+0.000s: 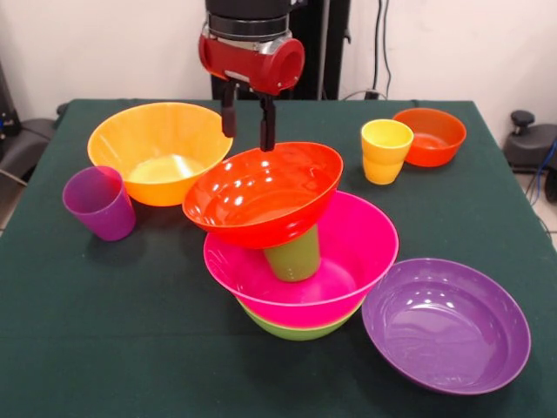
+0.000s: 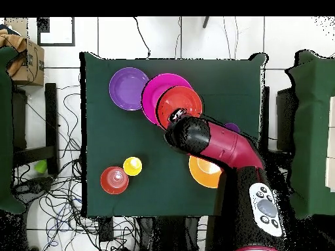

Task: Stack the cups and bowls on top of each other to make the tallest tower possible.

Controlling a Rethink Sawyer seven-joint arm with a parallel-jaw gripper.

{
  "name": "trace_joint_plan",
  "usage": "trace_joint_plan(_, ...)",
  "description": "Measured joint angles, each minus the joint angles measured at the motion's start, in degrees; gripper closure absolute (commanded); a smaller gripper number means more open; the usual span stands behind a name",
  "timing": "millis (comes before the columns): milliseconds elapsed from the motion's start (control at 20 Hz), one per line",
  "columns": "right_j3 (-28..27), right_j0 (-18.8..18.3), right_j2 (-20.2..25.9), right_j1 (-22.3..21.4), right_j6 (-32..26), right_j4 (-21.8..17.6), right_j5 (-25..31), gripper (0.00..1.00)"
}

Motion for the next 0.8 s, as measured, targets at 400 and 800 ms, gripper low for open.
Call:
trace_joint_plan(400,-1.6,-0.3,0.1,0.0,0.0,-3.7,1.5,0.0)
trace_joint_plan(800,-3.5,1.1,0.1,1.5,0.0,-4.0,1.5,0.0)
